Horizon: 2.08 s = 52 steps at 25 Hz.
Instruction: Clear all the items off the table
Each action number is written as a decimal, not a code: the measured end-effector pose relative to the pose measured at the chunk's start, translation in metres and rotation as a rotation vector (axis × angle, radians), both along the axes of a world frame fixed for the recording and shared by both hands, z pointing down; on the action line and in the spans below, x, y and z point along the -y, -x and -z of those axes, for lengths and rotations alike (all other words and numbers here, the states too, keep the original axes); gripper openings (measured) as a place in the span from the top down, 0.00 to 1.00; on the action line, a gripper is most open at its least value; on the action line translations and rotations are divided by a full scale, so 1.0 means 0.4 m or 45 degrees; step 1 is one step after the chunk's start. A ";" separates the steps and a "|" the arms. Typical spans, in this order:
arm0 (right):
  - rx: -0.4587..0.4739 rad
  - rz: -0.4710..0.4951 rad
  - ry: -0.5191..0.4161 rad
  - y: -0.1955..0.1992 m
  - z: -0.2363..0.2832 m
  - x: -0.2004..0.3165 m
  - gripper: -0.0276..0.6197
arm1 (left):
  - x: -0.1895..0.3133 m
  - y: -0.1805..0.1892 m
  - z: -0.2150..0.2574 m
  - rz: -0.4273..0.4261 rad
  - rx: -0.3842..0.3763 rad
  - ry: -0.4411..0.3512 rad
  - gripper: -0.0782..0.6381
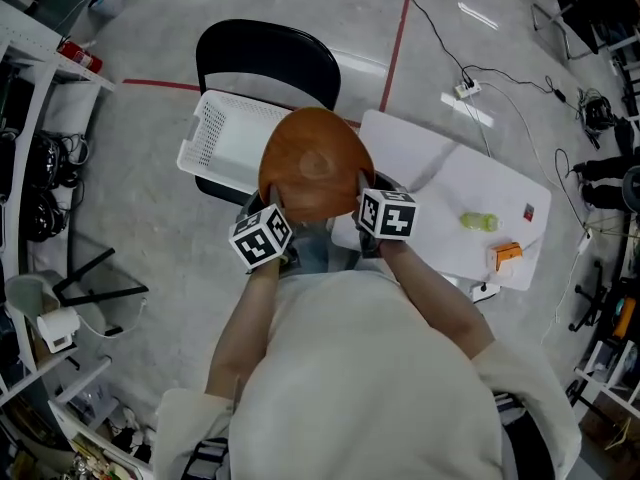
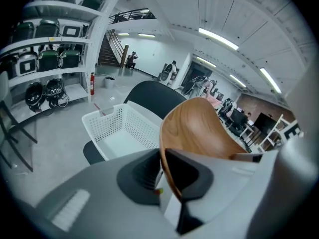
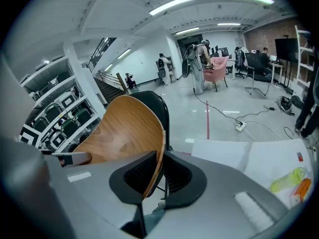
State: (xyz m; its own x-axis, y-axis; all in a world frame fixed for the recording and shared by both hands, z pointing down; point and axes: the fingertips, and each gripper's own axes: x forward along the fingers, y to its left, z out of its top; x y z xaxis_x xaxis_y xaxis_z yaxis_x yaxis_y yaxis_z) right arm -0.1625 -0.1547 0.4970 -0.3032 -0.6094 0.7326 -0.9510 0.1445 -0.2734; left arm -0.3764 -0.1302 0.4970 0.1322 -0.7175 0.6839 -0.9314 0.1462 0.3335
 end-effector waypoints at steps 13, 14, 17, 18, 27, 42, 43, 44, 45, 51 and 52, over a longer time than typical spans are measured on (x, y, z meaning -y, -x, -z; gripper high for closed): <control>-0.002 0.117 0.084 0.320 -0.089 0.112 0.90 | 0.062 0.311 -0.085 0.089 0.033 0.088 0.83; 0.000 0.118 0.092 0.340 -0.098 0.119 0.90 | 0.069 0.331 -0.094 0.089 0.037 0.092 0.83; -0.003 0.117 0.116 0.382 -0.131 0.141 0.90 | 0.091 0.373 -0.128 0.085 0.043 0.111 0.83; -0.005 0.115 0.125 0.392 -0.143 0.149 0.90 | 0.099 0.383 -0.141 0.084 0.042 0.119 0.83; -0.016 0.111 0.195 0.477 -0.242 0.217 0.90 | 0.169 0.468 -0.235 0.076 0.063 0.183 0.83; -0.032 0.118 0.285 0.559 -0.357 0.286 0.91 | 0.226 0.544 -0.359 0.019 0.185 0.323 0.79; -0.032 0.117 0.286 0.561 -0.358 0.286 0.91 | 0.225 0.547 -0.361 0.024 0.182 0.321 0.79; -0.033 0.117 0.286 0.562 -0.359 0.285 0.91 | 0.223 0.548 -0.362 0.030 0.179 0.316 0.79; -0.035 0.117 0.285 0.564 -0.359 0.285 0.91 | 0.223 0.550 -0.362 0.036 0.177 0.310 0.79; -0.011 0.153 0.271 0.585 -0.363 0.284 0.81 | 0.221 0.547 -0.363 0.049 0.139 0.287 0.73; 0.000 0.151 0.278 0.587 -0.366 0.281 0.79 | 0.219 0.549 -0.362 0.067 0.124 0.284 0.72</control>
